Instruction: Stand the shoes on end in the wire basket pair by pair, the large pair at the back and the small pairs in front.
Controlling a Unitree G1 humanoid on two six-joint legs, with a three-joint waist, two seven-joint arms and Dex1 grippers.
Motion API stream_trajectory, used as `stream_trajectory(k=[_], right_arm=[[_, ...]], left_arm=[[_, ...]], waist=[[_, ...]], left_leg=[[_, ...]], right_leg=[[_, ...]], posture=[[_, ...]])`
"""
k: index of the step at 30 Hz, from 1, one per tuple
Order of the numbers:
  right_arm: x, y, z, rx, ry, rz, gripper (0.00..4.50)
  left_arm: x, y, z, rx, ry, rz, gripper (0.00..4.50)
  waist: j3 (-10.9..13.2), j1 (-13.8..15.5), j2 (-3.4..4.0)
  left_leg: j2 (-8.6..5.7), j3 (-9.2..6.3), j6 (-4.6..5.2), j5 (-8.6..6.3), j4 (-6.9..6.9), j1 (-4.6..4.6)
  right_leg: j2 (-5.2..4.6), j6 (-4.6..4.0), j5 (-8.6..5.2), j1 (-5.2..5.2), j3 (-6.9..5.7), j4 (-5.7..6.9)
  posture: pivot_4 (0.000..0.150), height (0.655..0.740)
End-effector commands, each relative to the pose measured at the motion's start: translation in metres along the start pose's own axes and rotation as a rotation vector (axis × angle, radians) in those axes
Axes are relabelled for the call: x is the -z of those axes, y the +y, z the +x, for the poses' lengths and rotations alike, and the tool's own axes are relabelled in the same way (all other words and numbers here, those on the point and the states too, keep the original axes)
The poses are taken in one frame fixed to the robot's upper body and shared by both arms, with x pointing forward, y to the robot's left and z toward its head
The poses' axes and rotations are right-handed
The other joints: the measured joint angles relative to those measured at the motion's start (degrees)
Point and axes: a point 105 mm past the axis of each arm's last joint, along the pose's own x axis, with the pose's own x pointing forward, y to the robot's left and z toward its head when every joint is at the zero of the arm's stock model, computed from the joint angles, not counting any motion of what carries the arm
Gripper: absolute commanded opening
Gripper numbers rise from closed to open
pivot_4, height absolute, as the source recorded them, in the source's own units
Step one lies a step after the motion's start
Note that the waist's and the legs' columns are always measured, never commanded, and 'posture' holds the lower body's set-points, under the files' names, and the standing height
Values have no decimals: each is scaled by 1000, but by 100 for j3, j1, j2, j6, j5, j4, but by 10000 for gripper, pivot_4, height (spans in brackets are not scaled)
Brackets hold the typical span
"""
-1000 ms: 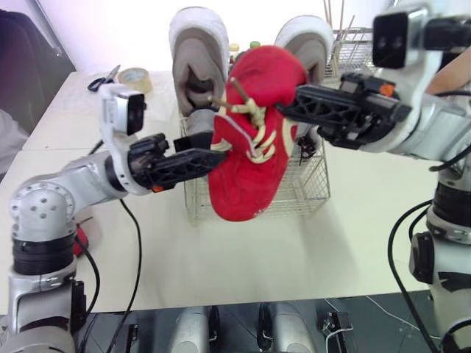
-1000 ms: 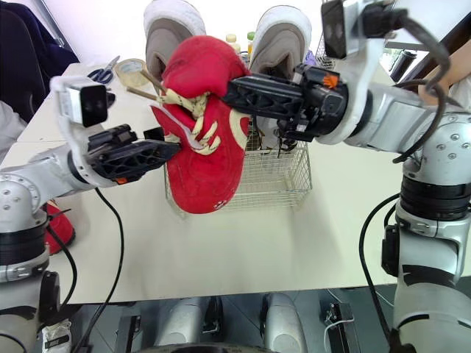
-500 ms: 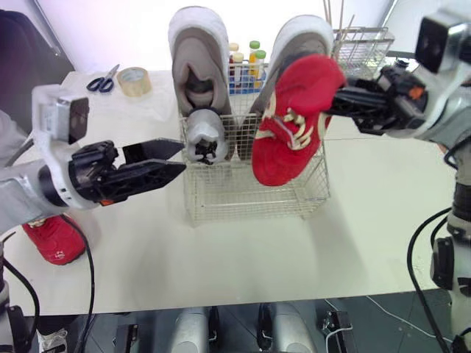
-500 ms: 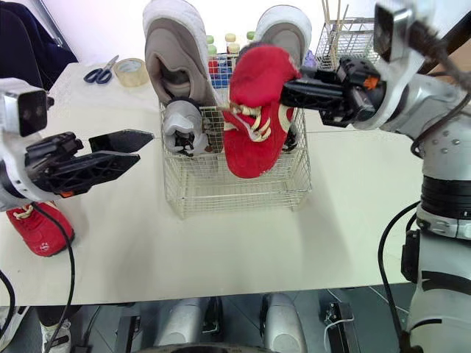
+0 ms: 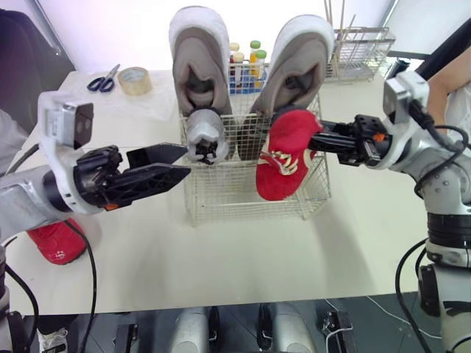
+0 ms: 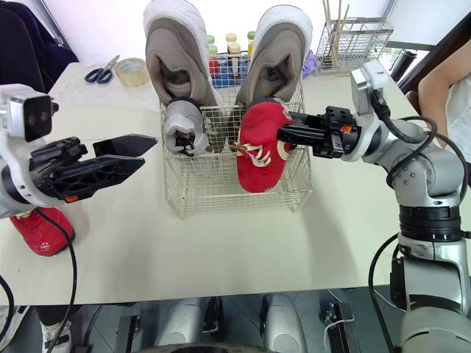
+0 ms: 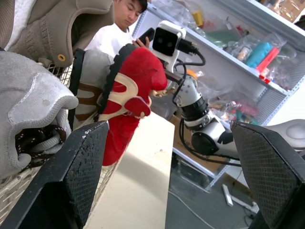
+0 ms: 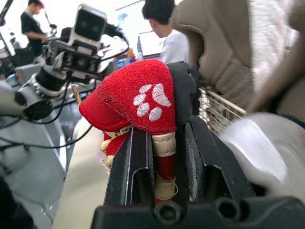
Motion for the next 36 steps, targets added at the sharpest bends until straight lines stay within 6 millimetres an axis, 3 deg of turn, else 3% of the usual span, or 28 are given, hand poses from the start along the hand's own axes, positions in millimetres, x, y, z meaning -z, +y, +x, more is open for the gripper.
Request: stream_trajectory(k=[1, 10, 22, 23, 28, 36], right_arm=[[-1, 4, -8, 34, -37, -26, 3981], [28, 10, -20, 88, -8, 49, 3981], [59, 3, -34, 165, 66, 153, 3981], [59, 2, -35, 169, 69, 150, 13949], [54, -3, -41, 202, 70, 110, 36656], [35, -5, -52, 244, 85, 50, 36656]], left_arm=[[-4, -3, 2, 20, -23, 21, 42502], [-5, 4, 3, 27, -31, 8, 42502], [-5, 9, 6, 29, -41, 0, 42502], [-5, 9, 6, 28, -42, -1, 42831], [-5, 9, 7, 27, -46, -1, 42831], [-4, 10, 7, 23, -53, -3, 42831]], waist=[[0, -3, 0], [0, 11, 0], [-2, 10, -4], [-3, 9, -4], [-4, -8, -7], [-4, 3, -6]], left_leg=[[0, 1, 0, 0, 0, 0], [-2, -1, 0, 0, 0, 2], [-4, -3, 1, 0, 3, 5], [-4, -3, 1, 0, 3, 6], [-1, -3, 0, 0, 5, 14], [-1, -3, 0, 0, 8, 15]], right_leg=[[0, 0, 0, 1, 0, 0], [0, 0, 0, 3, -1, 0], [-1, 0, 0, 13, 0, -1], [-1, 0, 0, 13, 0, -1], [1, 1, 0, 20, 0, 1], [1, 1, 0, 23, 1, 1]], posture=[[1500, 7400], [1500, 7400], [1500, 7400], [1500, 7400], [1500, 7400], [1500, 7400]])
